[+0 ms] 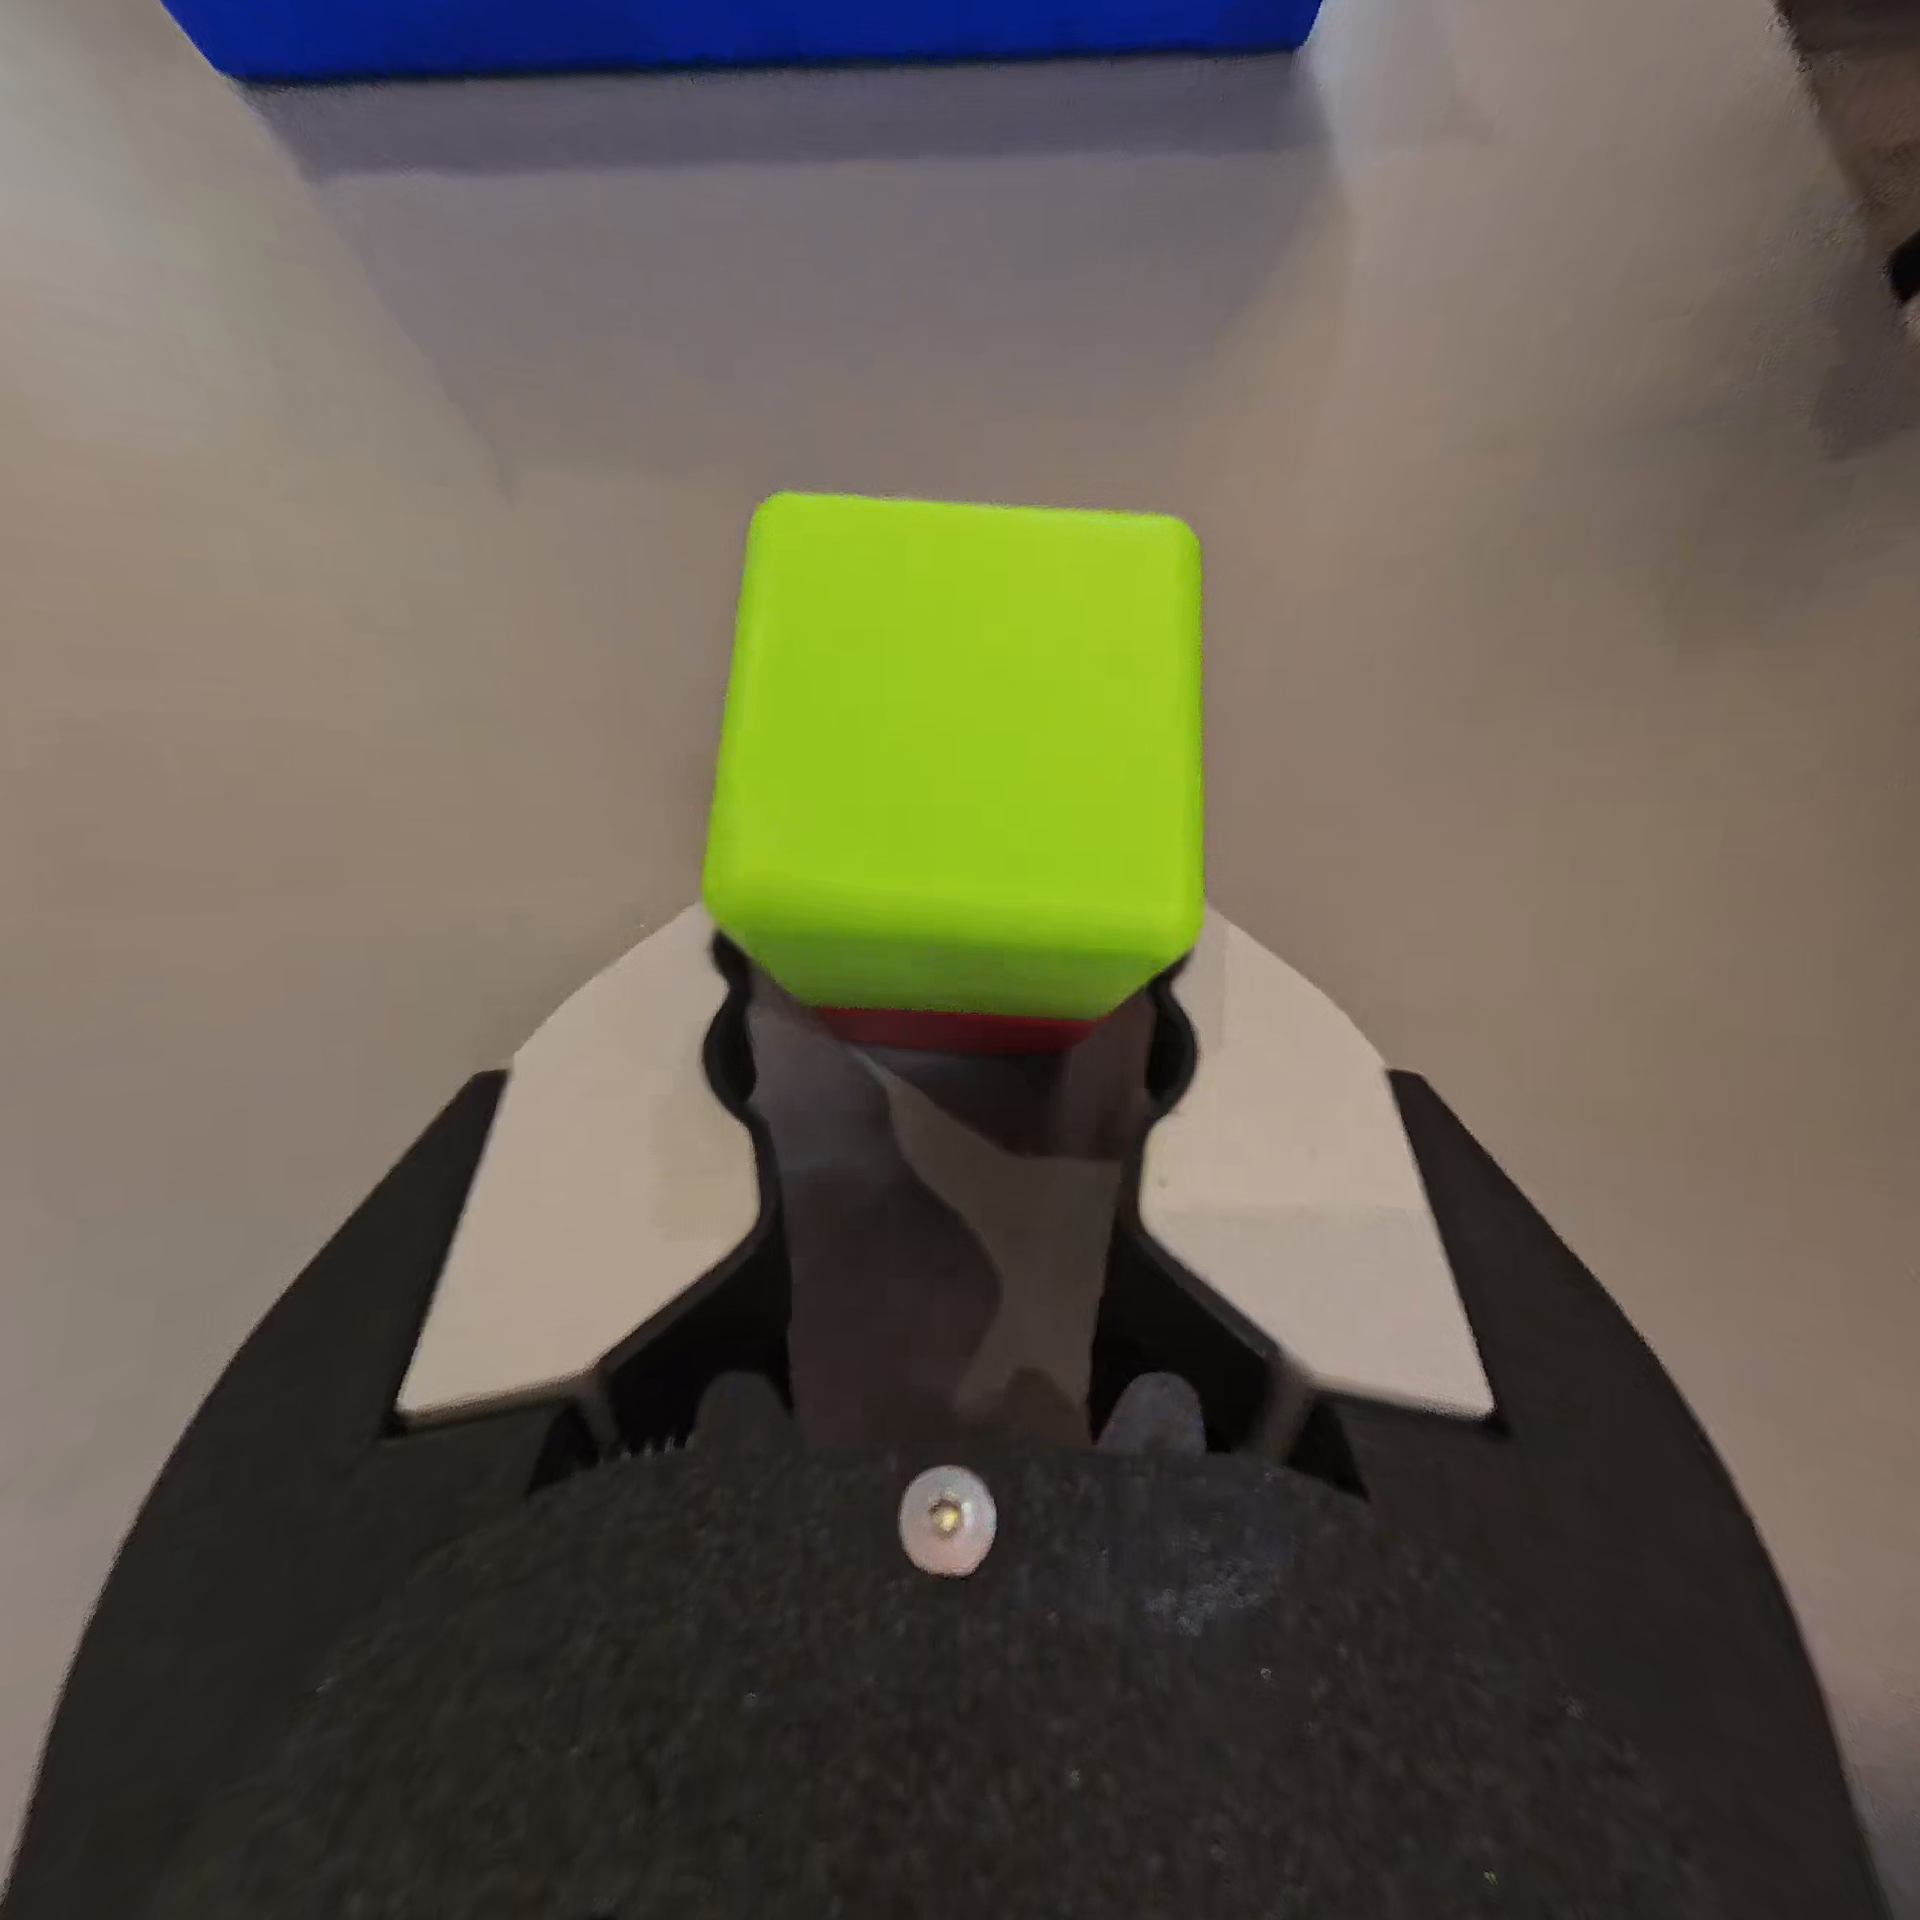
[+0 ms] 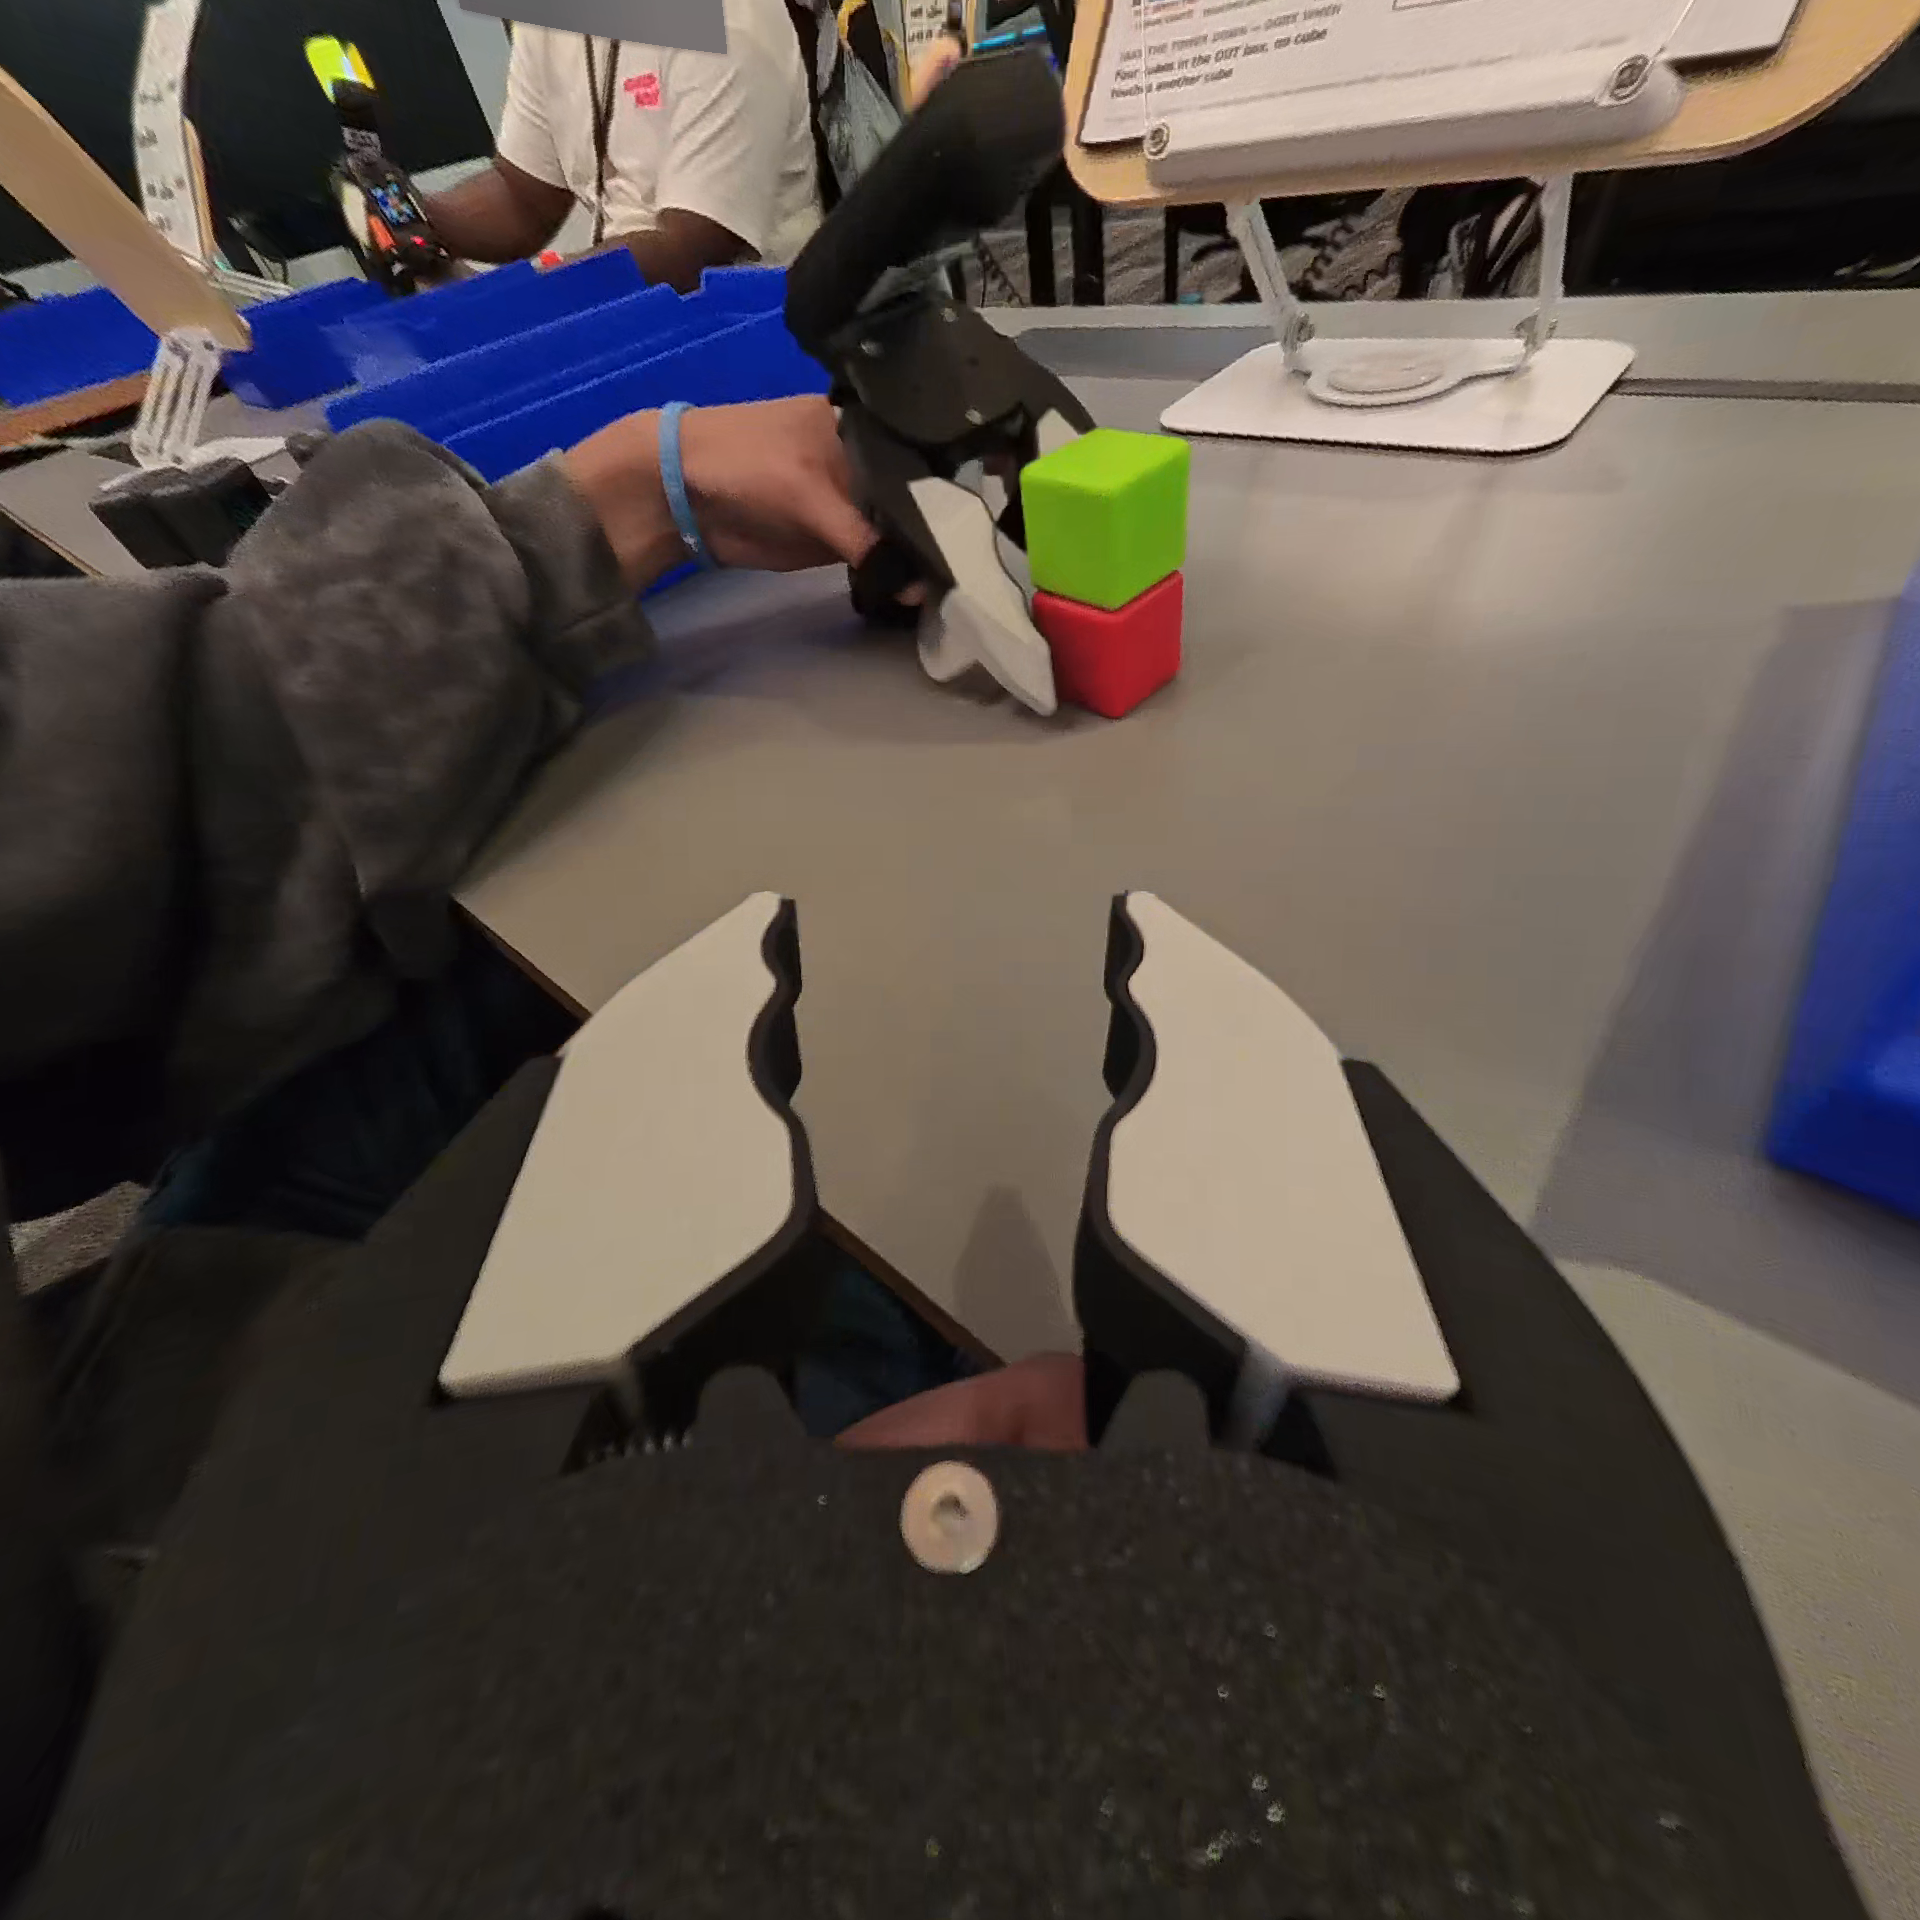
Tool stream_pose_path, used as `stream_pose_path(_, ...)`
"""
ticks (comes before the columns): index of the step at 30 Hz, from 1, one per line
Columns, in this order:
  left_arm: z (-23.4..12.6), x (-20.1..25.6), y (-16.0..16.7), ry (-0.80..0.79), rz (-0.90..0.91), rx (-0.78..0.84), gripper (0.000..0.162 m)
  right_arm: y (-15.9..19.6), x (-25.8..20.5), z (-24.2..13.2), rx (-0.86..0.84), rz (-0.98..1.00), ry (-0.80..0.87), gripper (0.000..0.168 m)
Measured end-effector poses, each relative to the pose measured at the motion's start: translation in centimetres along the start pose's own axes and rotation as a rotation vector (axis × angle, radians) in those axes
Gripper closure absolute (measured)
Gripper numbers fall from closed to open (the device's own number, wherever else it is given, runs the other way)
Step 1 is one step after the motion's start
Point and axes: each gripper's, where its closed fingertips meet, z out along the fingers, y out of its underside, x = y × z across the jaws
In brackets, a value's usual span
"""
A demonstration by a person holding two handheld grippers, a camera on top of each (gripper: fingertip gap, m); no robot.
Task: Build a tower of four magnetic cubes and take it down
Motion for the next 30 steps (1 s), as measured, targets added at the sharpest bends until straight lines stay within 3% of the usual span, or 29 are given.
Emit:
stream_pose_path(1,0.3,0.2,0.3,0.009,0.009,-0.029,0.105,0.2,-0.2,0.3,-0.005,-0.004,-0.010,0.112)
stream_pose_path(2,0.4,0.2,0.3,0.007,0.022,-0.032,0.107,0.4,-0.1,0.6,-0.021,-0.013,-0.013,0.111)
stream_pose_path(8,0.0,0.6,0.7,0.044,0.050,-0.033,0.107,-2.4,2.1,3.8,0.036,-0.009,-0.087,0.112)
stream_pose_path(14,-0.6,1.0,1.3,0.066,0.073,-0.033,0.107,-4.8,2.1,11.3,-0.012,-0.207,-0.253,0.096)
stream_pose_path(17,-0.8,1.2,1.5,0.075,0.083,-0.033,0.107,-5.8,2.7,15.0,0.005,-0.311,-0.273,0.097)
stream_pose_path(22,-1.1,1.3,1.8,0.085,0.088,-0.032,0.107,-5.4,3.8,18.6,-0.041,-0.293,-0.395,0.097)
stream_pose_path(24,-1.2,1.2,1.8,0.086,0.083,-0.031,0.107,-5.6,4.0,19.0,-0.045,-0.288,-0.426,0.105)
stream_pose_path(28,-1.2,1.1,1.8,0.085,0.077,-0.030,0.108,-4.1,3.9,19.8,-0.167,-0.299,-0.474,0.103)
stream_pose_path(30,-1.2,1.1,1.8,0.081,0.080,-0.032,0.107,-3.5,3.3,19.8,-0.197,-0.327,-0.508,0.121)
